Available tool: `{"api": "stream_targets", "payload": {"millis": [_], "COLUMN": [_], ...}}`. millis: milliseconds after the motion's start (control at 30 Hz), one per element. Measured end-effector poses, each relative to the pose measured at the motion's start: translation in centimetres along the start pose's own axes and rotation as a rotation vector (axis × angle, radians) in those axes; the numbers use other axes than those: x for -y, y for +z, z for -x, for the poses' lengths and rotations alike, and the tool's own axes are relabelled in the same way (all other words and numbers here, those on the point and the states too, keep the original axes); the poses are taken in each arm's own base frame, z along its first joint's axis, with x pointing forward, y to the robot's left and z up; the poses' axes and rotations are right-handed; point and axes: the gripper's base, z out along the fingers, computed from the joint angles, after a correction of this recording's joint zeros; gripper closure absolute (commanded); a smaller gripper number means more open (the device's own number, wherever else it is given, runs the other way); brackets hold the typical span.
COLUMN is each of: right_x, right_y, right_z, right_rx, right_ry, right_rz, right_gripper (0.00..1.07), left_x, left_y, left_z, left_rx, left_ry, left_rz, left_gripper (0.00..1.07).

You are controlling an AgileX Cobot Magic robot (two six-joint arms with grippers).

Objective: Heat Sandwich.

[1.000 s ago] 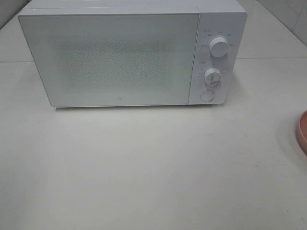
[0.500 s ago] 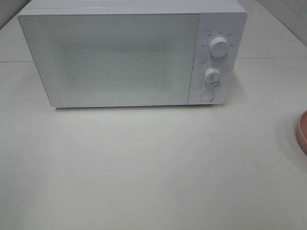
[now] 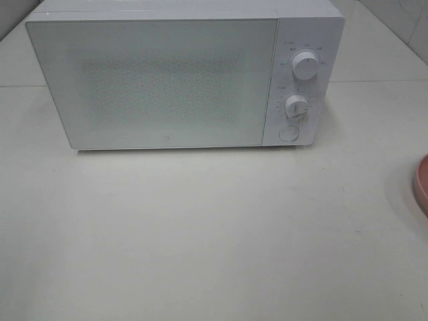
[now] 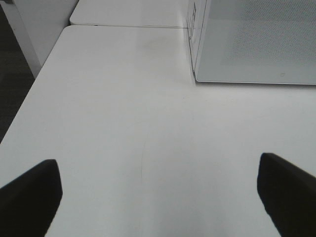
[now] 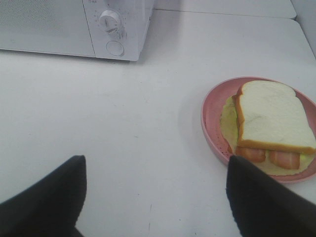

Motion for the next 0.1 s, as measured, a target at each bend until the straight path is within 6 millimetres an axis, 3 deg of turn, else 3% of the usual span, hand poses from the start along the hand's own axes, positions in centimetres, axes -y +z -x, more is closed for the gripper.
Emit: {"api": "stream_targets", "payload": {"millis": [100], "right_x": [0.00], "right_y": [0.00], "right_z": [0.00], "right_rx": [0.000], "right_ry": [0.000], "right_rz": [0.000], "right_gripper": [0.31], "left_x": [0.00], "left_y": [0.00], "left_z": [0.00], "left_rx": [0.000], "left_ry": [0.000], "left_rz": [0.000], "left_gripper": [0.05]}}
